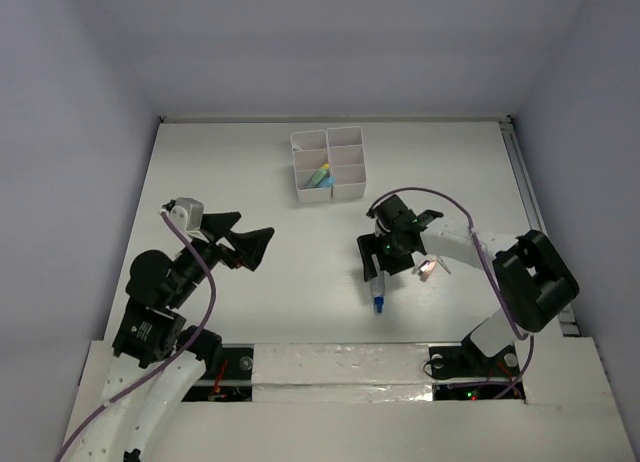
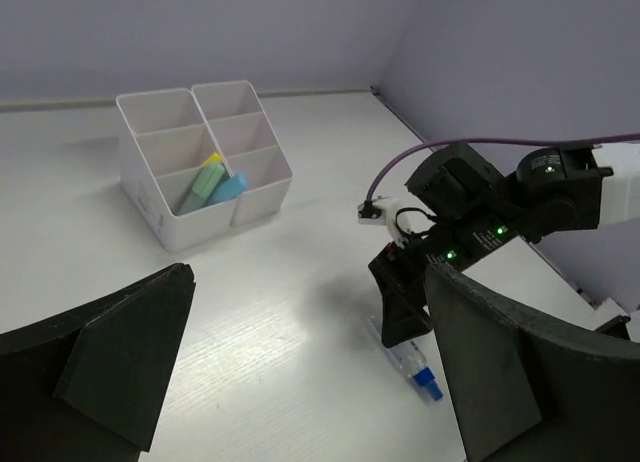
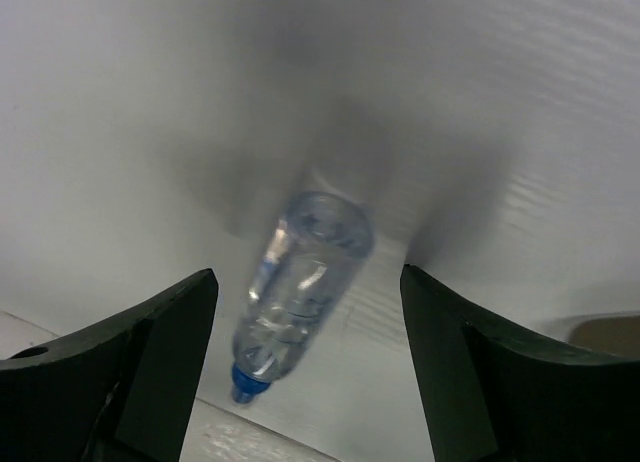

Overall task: Sort the stationery into containers
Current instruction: Pick up the stationery from the center of the board.

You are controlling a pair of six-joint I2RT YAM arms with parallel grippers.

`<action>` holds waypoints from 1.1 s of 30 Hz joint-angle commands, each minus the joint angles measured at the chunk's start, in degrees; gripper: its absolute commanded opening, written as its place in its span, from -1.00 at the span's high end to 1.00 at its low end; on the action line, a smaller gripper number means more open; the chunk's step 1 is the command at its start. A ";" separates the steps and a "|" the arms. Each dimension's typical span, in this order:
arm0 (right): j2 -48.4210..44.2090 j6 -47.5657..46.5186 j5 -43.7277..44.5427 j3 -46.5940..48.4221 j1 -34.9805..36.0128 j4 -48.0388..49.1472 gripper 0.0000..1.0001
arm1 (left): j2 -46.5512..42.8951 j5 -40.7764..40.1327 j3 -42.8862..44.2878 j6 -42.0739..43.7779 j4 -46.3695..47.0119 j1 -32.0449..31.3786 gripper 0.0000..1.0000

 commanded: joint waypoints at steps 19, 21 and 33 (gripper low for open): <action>-3.51 25.00 -1.02 4.93 0.81 43.41 1.00 | 5.80 5.93 -20.83 -22.05 26.33 -9.78 -0.98; -3.34 29.58 -4.96 5.54 0.81 48.58 1.00 | 6.77 2.77 -21.71 -22.84 29.22 -11.46 -0.98; -6.23 47.08 -15.88 -2.81 0.81 71.89 1.00 | 24.26 -0.40 -21.37 -22.32 45.41 -12.17 -0.62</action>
